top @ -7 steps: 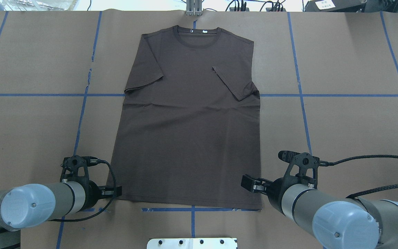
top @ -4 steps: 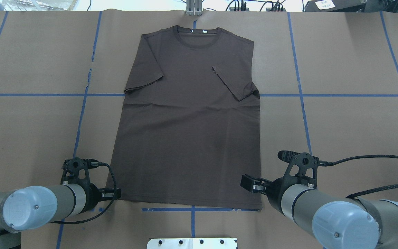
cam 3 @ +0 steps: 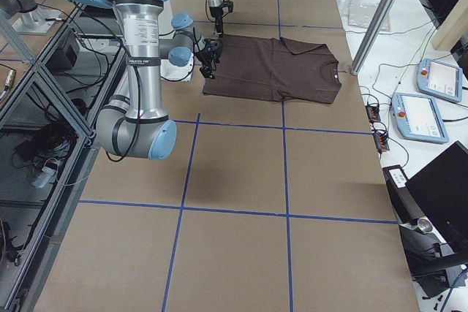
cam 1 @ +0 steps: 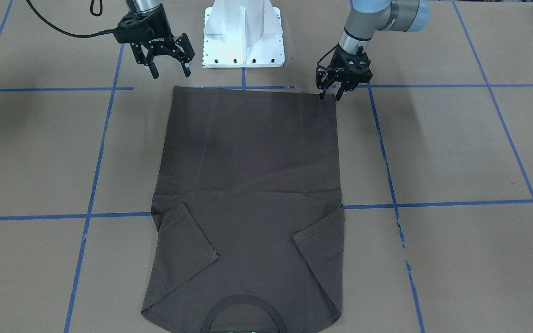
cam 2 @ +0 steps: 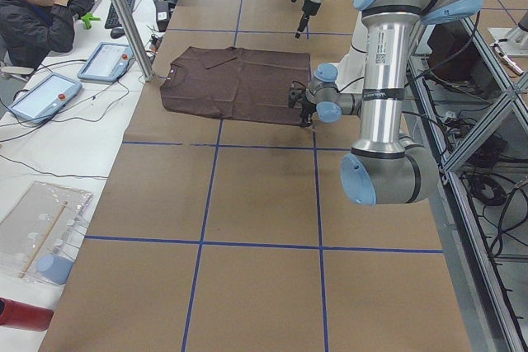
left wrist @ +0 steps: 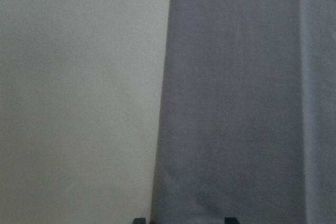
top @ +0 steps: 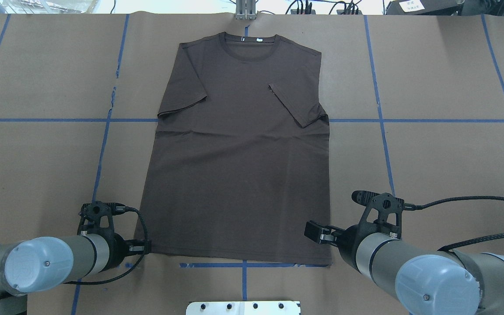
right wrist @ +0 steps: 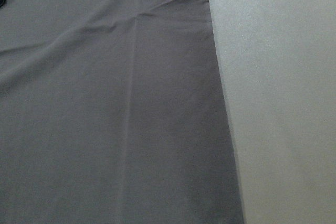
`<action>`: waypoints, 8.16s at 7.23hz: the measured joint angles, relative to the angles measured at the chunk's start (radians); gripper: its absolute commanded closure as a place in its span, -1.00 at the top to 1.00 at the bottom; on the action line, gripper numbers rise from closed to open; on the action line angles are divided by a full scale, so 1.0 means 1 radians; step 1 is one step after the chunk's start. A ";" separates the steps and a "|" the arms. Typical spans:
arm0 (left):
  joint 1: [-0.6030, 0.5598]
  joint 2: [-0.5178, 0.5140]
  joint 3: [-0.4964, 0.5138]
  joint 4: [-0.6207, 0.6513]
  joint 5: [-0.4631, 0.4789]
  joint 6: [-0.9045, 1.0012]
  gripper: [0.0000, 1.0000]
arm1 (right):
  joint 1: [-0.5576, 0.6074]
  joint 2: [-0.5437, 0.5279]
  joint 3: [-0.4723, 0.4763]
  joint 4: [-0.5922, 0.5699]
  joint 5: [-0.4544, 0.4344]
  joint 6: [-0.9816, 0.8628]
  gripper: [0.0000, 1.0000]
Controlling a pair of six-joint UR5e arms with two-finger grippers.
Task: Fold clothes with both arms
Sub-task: 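Grasp the hem corners with both grippers, adjusting the right gripper's grip, then lift the hem with both grippers and fold it toward the collar, then lower the folded hem onto the shirt near the collar with both grippers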
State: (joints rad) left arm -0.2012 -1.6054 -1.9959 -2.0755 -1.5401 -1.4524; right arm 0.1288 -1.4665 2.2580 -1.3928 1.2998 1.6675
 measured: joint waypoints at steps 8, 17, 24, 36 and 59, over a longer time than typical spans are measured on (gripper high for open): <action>-0.003 -0.006 -0.021 0.000 0.002 -0.006 -1.00 | -0.141 0.040 -0.105 -0.010 -0.183 0.162 0.41; -0.002 -0.005 -0.032 -0.002 0.000 -0.009 -1.00 | -0.187 0.027 -0.190 -0.031 -0.248 0.167 0.30; -0.003 -0.002 -0.052 -0.002 -0.001 -0.009 -1.00 | -0.188 0.037 -0.214 -0.032 -0.249 0.168 -1.00; -0.021 -0.011 -0.667 0.544 -0.193 -0.061 -1.00 | -0.158 0.059 0.404 -0.554 -0.067 0.156 -1.00; -0.552 -0.514 0.480 0.046 -0.207 0.477 1.00 | 0.502 0.533 -0.810 0.055 0.150 -0.299 1.00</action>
State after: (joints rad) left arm -0.7533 -2.1196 -1.5160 -2.0299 -1.7471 -0.9754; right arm 0.6308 -0.9339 1.4476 -1.3382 1.4498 1.3685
